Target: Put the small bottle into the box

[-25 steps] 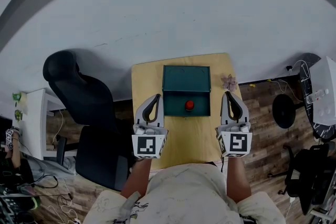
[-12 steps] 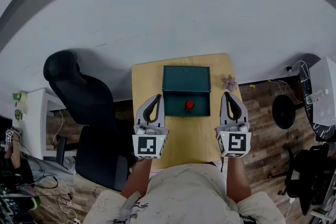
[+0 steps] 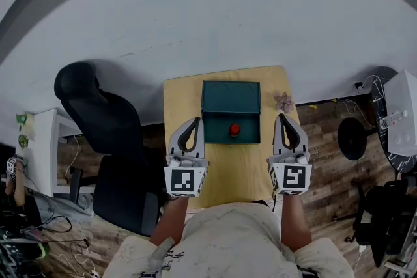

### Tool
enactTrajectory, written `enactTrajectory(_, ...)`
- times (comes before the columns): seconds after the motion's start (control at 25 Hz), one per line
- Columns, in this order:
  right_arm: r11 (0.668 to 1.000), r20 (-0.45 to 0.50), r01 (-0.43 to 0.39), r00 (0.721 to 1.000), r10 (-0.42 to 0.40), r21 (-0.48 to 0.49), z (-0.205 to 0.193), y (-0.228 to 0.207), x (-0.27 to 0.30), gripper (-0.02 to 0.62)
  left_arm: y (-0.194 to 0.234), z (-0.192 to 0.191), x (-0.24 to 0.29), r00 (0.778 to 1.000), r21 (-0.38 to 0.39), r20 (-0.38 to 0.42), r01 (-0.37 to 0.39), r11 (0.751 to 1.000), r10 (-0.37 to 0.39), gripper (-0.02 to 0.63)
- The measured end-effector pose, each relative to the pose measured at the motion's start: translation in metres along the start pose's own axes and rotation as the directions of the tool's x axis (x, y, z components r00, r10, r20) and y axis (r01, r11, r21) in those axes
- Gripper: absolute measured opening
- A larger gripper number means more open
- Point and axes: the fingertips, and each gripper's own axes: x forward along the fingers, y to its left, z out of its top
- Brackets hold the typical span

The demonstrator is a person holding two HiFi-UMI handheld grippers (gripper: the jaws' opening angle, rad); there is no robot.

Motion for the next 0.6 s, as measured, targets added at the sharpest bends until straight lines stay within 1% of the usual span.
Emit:
enactTrajectory(0.16,1.000,-0.010,-0.014,1.000,0.014,-0.004,-0.001,0.001,0.000,0.016,-0.003,0.000,0.000,1.000,-0.002,0.003,0.005,1.000,-0.005,0.007)
enactTrajectory(0.6,1.000,-0.019,-0.014,1.000,0.014,-0.005,-0.005,-0.004,-0.002,0.015,-0.011,-0.002,0.002,1.000,-0.004,-0.004,0.013,1.000,-0.013,0.008)
